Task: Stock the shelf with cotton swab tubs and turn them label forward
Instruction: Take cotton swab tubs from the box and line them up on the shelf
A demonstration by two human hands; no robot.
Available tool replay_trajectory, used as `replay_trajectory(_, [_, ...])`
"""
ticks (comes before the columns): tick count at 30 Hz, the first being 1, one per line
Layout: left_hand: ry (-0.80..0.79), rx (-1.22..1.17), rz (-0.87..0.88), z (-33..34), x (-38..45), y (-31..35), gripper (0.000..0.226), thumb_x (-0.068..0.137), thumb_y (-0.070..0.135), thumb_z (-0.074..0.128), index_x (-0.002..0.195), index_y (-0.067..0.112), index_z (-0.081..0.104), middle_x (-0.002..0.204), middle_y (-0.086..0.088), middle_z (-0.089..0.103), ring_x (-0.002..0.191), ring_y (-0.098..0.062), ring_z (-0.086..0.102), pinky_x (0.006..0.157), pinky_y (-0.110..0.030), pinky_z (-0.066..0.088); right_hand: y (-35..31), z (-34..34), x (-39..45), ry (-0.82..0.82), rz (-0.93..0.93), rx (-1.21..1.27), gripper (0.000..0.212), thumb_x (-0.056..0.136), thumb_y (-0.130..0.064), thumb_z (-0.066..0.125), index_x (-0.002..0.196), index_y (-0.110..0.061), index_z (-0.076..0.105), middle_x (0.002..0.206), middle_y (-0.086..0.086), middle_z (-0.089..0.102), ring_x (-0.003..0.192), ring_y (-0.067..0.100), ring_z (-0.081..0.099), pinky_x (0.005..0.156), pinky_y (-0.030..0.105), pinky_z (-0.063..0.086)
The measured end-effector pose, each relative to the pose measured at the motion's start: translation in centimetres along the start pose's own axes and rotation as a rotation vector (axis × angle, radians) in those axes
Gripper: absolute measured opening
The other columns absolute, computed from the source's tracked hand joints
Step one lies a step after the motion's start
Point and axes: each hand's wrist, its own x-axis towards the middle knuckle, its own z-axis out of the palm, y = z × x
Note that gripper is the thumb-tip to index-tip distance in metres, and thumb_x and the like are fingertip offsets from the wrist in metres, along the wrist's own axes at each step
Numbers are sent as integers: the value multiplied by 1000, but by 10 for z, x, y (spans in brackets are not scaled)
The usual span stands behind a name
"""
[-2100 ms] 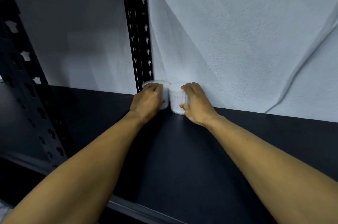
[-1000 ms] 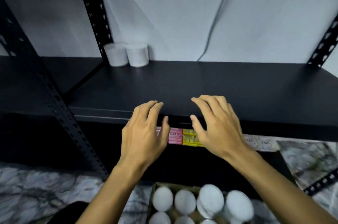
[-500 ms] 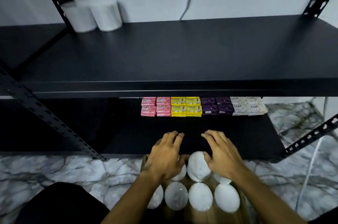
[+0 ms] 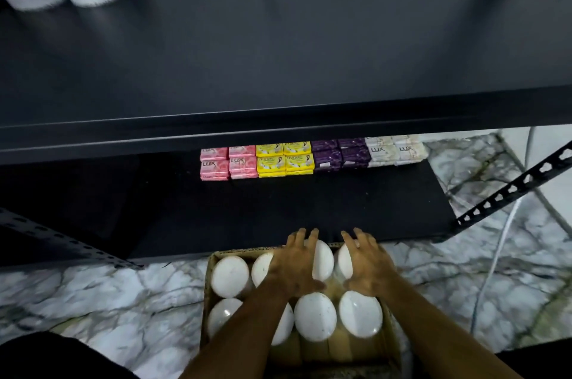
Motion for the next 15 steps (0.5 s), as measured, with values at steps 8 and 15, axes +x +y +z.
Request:
replay_trajectory(8, [6,17,-44,19,12,11,113,69,46,79,152,18,7,154,-11,19,138,-35,24,107,-44,36,8,10,-2,23,-2,49,104,73,-49,69,149,-16,7,152,9,15,138,28,19,109,41,31])
replay_trajectory(15, [26,11,-40,19,13,11,109,67,45,80,149,17,13,146,-10,27,130,-32,31,101,-41,42,10,9,-4,65,-75,-14,98,68,-50,71,146,-19,19,138,3,30,125,23,31,98,36,40])
